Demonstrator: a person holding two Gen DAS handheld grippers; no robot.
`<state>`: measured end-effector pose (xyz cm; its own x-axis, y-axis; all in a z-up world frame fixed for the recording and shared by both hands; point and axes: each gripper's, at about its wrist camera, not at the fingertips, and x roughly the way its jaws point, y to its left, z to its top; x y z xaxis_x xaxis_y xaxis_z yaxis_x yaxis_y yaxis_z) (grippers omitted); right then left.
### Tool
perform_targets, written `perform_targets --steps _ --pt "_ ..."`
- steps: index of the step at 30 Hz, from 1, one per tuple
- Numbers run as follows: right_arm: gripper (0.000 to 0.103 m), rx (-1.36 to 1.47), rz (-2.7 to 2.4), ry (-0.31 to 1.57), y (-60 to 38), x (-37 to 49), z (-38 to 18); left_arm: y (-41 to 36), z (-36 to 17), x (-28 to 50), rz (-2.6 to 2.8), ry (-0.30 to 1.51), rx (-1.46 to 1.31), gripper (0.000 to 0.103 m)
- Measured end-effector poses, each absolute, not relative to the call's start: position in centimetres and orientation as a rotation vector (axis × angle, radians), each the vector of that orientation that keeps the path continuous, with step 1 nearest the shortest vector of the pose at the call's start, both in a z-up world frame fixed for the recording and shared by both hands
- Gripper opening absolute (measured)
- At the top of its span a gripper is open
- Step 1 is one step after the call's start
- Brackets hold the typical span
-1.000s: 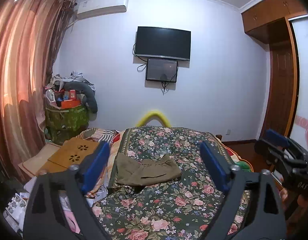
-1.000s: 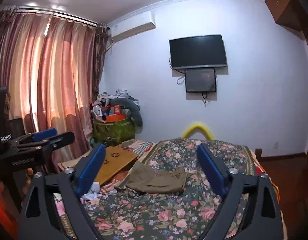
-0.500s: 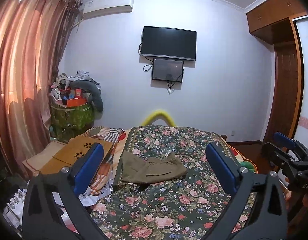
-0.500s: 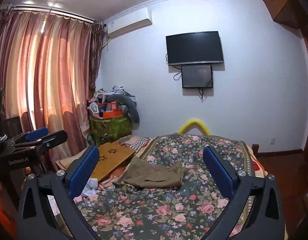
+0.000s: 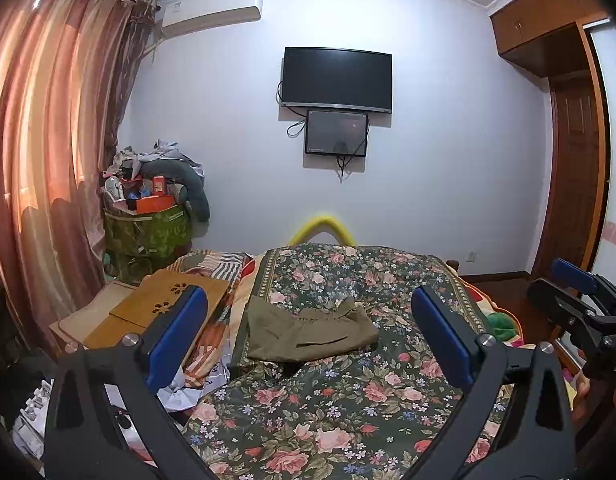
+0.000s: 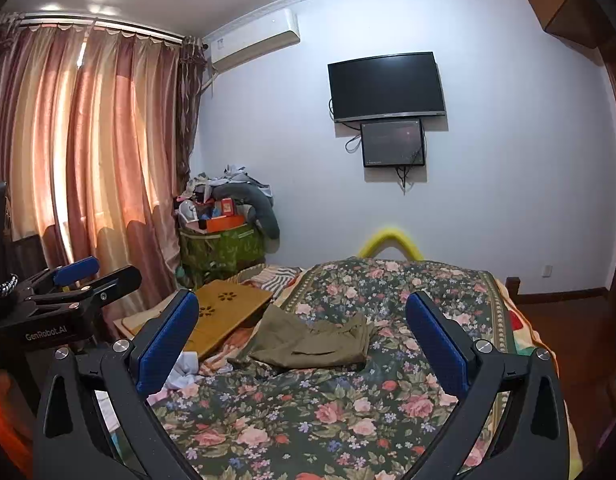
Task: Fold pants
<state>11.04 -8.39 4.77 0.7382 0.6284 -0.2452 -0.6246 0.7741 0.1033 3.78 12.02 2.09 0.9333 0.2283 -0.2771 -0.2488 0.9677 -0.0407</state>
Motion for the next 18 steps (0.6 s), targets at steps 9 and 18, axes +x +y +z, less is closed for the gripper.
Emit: perform_targets --steps 9,18 --pt "0.103 0.011 0.683 0.275 -8.51 10.99 4.95 12.01 2.02 3.89 0.245 0.273 -0.082 0.103" --pt "0.103 0.014 0.678 0.278 -8.74 10.98 4.93 11.93 2.02 3.85 0.243 0.276 -0.075 0.103"
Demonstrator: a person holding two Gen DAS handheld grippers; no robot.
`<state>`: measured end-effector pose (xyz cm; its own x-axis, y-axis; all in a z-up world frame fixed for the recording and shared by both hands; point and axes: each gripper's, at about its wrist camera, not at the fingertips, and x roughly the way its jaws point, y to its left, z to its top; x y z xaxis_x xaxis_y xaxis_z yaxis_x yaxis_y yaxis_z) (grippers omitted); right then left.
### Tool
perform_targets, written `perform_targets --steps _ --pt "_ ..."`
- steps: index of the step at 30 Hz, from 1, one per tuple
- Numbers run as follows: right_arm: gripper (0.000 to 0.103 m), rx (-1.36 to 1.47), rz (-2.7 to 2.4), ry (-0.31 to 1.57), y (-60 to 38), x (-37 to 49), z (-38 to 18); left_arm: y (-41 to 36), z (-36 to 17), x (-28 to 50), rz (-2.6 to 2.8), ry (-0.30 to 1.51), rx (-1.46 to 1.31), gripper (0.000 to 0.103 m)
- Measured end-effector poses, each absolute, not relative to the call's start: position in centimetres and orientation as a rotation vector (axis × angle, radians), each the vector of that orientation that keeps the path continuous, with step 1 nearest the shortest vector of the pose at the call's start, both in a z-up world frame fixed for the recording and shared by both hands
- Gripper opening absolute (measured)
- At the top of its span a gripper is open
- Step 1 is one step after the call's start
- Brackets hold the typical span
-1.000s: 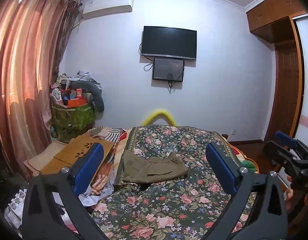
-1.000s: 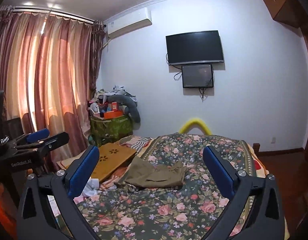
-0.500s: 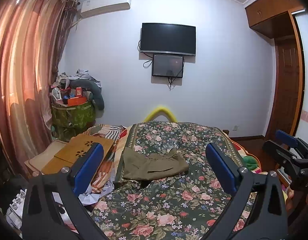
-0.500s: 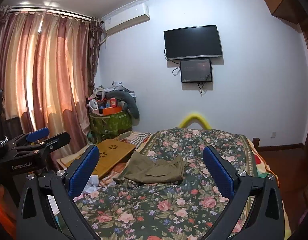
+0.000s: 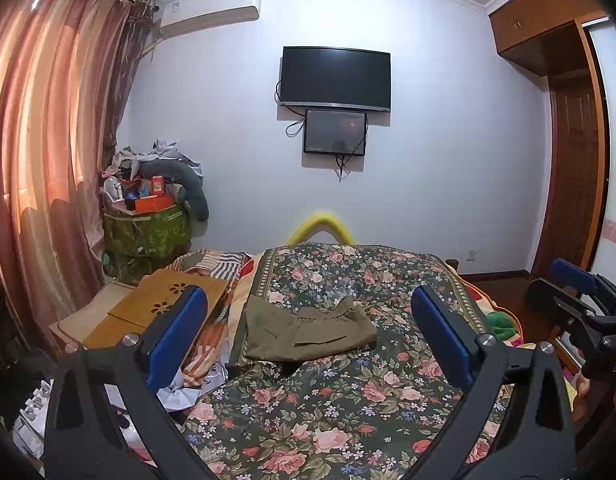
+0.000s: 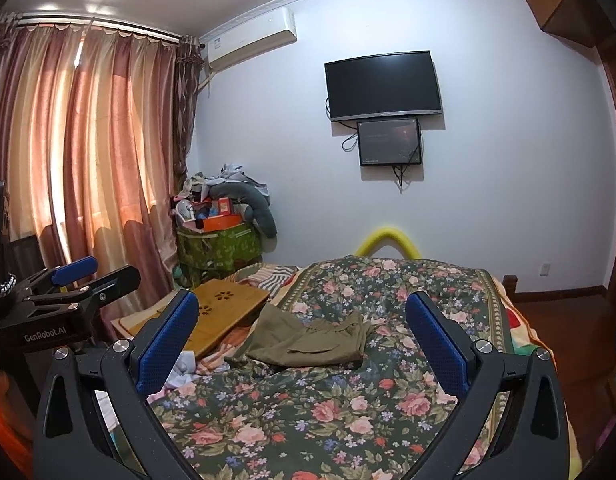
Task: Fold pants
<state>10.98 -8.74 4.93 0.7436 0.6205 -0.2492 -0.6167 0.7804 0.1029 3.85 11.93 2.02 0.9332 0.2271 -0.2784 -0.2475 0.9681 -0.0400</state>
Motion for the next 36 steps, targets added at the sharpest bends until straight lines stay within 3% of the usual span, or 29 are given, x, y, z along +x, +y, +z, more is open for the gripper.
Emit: perform_targets --steps 36 --pt "0.103 0.011 0.645 0.275 -9.14 11.18 4.97 11.81 1.96 4.42 0.195 0.283 -0.045 0.103"
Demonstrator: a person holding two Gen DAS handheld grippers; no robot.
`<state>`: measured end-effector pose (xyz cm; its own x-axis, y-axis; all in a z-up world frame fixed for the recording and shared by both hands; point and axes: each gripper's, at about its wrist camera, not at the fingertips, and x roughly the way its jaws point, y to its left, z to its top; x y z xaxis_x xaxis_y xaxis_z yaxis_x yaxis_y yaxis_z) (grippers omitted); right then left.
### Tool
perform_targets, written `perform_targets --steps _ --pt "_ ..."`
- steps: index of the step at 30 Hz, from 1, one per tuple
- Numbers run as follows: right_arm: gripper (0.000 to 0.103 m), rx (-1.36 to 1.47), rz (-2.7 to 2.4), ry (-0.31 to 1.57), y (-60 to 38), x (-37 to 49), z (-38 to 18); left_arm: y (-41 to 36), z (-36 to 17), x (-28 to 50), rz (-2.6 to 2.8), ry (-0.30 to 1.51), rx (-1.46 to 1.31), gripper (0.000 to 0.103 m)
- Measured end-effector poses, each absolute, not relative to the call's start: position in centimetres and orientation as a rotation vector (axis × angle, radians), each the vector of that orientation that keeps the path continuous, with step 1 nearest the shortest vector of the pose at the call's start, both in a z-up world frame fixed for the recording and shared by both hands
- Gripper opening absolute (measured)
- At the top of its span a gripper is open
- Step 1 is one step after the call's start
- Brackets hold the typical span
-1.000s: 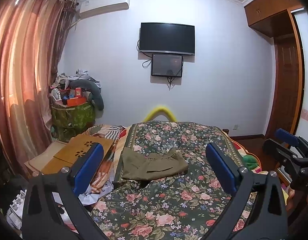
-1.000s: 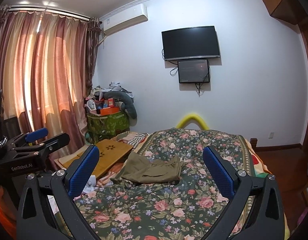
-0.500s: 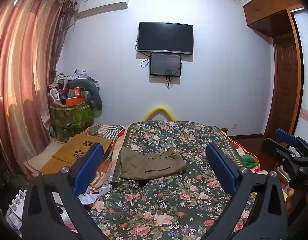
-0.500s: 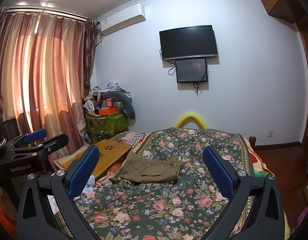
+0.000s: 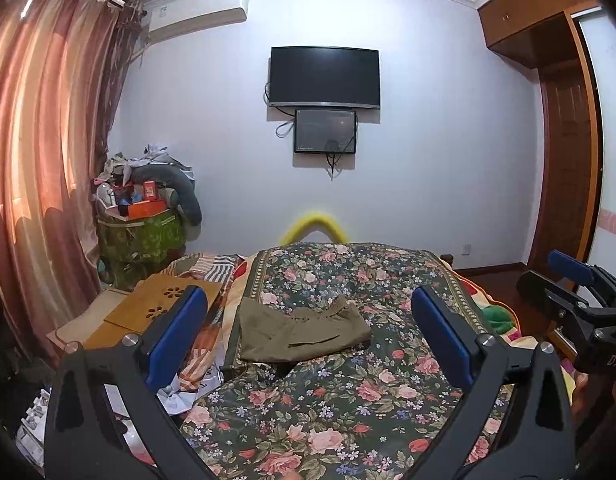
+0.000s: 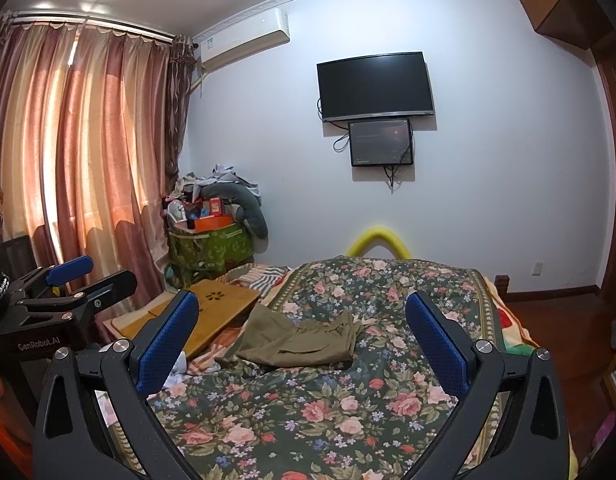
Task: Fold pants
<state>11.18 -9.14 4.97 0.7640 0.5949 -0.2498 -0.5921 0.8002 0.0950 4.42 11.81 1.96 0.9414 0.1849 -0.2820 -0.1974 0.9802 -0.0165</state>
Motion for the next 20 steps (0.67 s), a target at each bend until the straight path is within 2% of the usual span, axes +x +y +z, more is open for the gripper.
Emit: perform_targets --steps 20 --pt "0.103 -0.004 0.641 0.276 -9.34 11.64 4.60 11.51 1.66 4.95 0.163 0.294 -0.040 0.103"
